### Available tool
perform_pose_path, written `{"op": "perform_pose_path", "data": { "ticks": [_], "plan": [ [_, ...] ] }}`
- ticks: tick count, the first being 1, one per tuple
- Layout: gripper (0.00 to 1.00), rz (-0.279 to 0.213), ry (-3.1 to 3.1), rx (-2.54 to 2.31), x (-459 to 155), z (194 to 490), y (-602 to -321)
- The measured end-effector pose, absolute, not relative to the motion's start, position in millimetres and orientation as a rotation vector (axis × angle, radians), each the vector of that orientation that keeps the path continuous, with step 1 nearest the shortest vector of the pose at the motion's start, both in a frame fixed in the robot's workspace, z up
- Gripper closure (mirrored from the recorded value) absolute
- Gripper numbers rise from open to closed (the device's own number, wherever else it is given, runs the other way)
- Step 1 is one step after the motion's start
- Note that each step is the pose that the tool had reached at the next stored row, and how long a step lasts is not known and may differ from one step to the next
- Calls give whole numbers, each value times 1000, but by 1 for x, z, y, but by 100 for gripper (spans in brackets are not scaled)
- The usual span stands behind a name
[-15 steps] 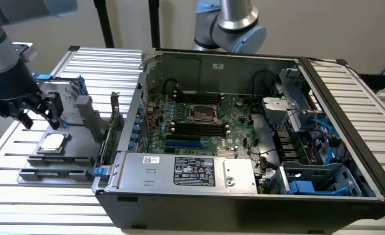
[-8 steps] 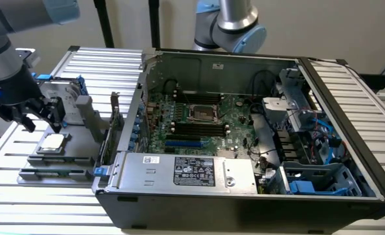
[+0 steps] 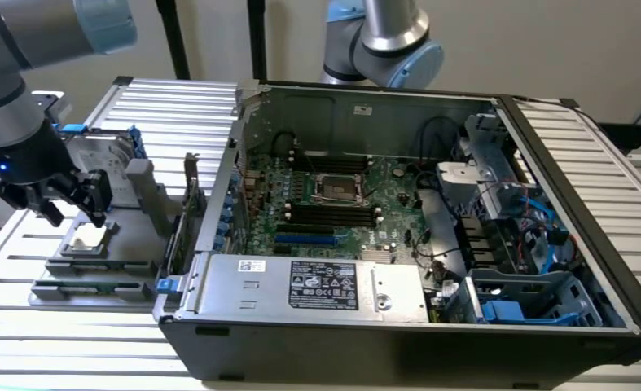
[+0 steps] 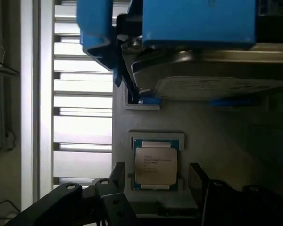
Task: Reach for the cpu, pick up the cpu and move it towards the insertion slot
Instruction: 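Pick up the cpu and move it towards the insertion slot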
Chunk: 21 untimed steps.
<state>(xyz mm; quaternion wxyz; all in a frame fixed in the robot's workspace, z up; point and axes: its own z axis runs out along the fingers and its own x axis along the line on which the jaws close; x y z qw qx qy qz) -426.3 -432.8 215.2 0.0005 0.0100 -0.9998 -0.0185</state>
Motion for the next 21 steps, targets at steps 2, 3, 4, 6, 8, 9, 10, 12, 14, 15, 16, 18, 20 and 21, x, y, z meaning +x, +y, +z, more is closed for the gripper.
{"op": "perform_pose_path", "data": {
  "ticks": [2, 3, 4, 6, 8, 9, 10, 12, 14, 15, 16, 18, 20, 21],
  "plan": [
    [35, -58, -3140, 32, -426, 212, -433],
    [35, -58, -3140, 32, -426, 210, -433],
    [35, -57, -3140, 32, -426, 208, -433],
    [35, -55, -3140, 31, -426, 204, -434],
    [35, -51, -3140, 31, -426, 202, -434],
    [35, -49, -3140, 32, -426, 200, -434],
    [35, -46, -3140, 31, -426, 200, -434],
    [35, -39, -3140, 32, -425, 198, -434],
    [35, -32, -3140, 32, -425, 196, -434],
    [35, -29, -3140, 32, -425, 195, -434],
    [35, -28, -3140, 31, -425, 195, -434],
    [35, -25, -3140, 32, -425, 194, -434],
    [35, -21, -3140, 32, -425, 193, -434],
    [35, -18, -3140, 31, -425, 193, -434]
  ]
}}
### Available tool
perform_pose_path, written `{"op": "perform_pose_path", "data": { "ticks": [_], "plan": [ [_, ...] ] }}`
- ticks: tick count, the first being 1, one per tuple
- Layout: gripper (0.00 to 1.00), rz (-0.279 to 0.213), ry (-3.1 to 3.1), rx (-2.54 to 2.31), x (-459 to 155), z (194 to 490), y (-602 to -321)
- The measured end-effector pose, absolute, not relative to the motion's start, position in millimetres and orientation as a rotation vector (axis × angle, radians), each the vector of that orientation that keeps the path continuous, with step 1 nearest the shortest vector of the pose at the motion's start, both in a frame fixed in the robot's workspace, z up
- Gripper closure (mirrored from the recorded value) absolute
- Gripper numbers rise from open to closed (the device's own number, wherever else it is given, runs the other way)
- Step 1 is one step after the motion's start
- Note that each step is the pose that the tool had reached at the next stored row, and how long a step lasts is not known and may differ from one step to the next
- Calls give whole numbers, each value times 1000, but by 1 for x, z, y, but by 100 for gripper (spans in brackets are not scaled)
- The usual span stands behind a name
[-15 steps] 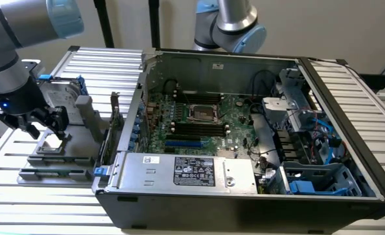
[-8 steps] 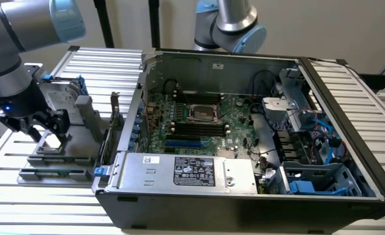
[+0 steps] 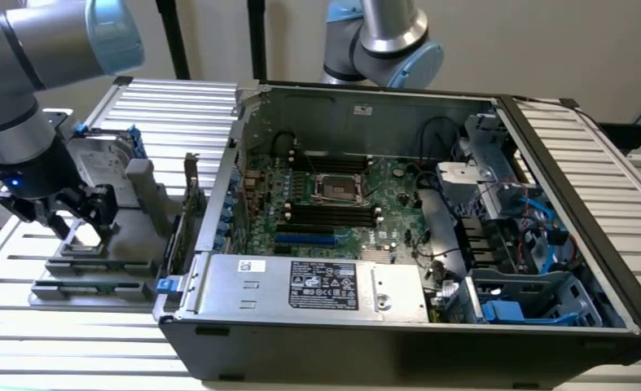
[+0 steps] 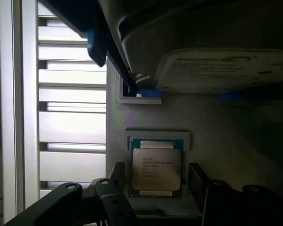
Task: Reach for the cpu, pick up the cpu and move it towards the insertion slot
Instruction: 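Pick up the cpu and move it towards the insertion slot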
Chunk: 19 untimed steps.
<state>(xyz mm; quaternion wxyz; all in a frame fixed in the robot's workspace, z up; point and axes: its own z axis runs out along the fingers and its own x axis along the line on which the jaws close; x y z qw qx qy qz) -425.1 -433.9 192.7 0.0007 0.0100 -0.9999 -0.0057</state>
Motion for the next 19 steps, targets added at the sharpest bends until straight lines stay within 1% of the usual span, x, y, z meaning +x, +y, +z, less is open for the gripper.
{"op": "perform_pose_path", "data": {
  "ticks": [9, 19],
  "plan": [
    [35, -2, -3140, 32, -425, 190, -432],
    [35, 5, -3140, 32, -424, 187, -429]
  ]
}}
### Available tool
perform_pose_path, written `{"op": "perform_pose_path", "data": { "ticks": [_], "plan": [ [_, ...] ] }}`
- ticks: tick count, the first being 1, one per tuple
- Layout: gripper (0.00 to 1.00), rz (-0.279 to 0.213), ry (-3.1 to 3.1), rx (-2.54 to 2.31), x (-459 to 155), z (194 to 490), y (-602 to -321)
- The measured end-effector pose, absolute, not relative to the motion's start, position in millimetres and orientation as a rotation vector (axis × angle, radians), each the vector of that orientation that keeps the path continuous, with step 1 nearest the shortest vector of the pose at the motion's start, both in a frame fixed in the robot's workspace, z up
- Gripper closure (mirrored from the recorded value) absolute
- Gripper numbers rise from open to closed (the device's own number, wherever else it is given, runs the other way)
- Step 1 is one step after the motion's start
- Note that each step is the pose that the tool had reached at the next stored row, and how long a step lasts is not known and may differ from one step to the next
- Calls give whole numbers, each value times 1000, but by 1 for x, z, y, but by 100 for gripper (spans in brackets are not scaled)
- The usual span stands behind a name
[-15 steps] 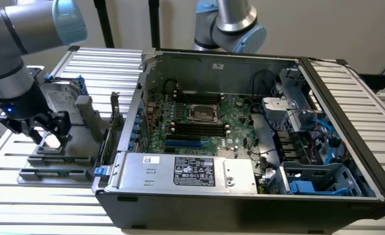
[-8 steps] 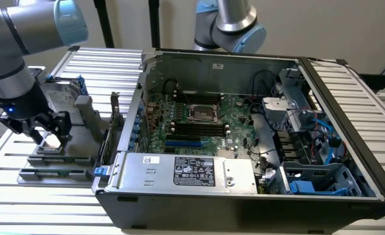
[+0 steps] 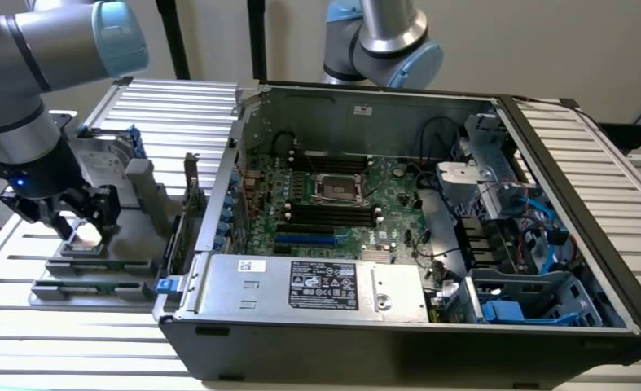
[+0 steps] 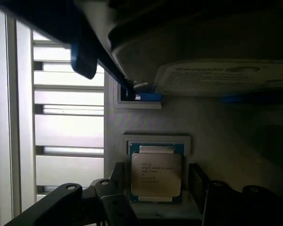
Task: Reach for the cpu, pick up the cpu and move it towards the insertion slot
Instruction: 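Pick up the cpu and move it towards the insertion slot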
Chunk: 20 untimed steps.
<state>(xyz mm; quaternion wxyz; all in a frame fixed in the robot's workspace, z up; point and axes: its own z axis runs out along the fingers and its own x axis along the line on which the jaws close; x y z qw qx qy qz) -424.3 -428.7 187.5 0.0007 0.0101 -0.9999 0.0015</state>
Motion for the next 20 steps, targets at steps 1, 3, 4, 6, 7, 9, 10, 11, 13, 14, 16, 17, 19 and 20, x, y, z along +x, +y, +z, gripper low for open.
{"op": "perform_pose_path", "data": {
  "ticks": [1, 3, 4, 6, 7, 9, 10, 11, 13, 14, 16, 17, 19, 20],
  "plan": [
    [35, 5, -3140, 32, -424, 187, -428],
    [35, 5, -3140, 31, -424, 186, -428],
    [35, 5, -3140, 32, -424, 186, -428],
    [36, 5, -3140, 32, -424, 186, -428],
    [43, 5, -3140, 31, -424, 186, -428],
    [45, 6, -3140, 31, -424, 186, -428],
    [45, 6, -3140, 31, -424, 186, -428],
    [45, 6, -3140, 31, -424, 186, -428],
    [45, 6, -3140, 31, -424, 187, -428],
    [45, 6, -3139, 31, -424, 189, -428],
    [45, 6, -3138, 31, -424, 195, -428],
    [45, 6, -3138, 31, -424, 198, -428],
    [45, 6, -3136, 31, -423, 207, -428],
    [45, 6, -3135, 31, -423, 211, -428]
  ]
}}
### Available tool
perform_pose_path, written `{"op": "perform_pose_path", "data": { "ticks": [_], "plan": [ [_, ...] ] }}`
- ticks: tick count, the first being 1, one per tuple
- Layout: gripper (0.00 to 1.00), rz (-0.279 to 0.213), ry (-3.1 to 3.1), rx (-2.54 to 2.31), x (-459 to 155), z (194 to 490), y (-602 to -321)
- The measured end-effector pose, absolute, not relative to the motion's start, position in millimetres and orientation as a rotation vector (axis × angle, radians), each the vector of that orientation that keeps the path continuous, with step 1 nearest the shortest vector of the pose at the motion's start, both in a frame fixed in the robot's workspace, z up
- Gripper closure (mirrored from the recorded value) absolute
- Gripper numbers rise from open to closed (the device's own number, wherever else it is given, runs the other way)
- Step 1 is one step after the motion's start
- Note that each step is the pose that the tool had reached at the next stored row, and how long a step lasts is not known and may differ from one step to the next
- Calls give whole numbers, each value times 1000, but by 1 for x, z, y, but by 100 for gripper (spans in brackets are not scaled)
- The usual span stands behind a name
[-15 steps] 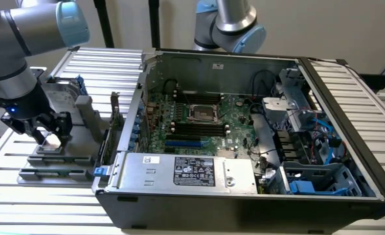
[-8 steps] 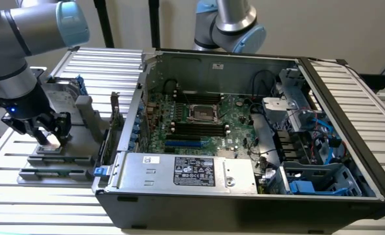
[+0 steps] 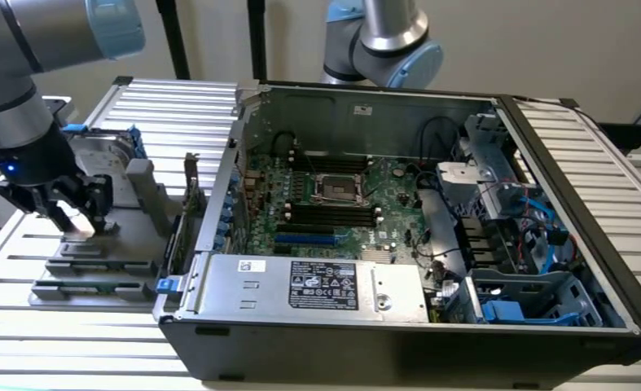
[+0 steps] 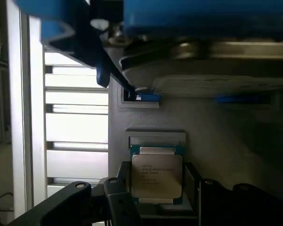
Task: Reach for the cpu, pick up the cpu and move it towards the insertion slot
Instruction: 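Pick up the cpu and move it towards the insertion slot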
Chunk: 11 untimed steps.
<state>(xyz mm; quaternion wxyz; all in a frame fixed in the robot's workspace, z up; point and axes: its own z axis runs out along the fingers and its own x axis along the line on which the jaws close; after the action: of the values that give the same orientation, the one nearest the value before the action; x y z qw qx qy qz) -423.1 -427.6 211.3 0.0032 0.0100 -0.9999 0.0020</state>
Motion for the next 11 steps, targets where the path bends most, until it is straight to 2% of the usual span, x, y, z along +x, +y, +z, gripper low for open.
{"op": "perform_pose_path", "data": {
  "ticks": [11],
  "plan": [
    [45, 6, -3130, 31, -415, 262, -428]
  ]
}}
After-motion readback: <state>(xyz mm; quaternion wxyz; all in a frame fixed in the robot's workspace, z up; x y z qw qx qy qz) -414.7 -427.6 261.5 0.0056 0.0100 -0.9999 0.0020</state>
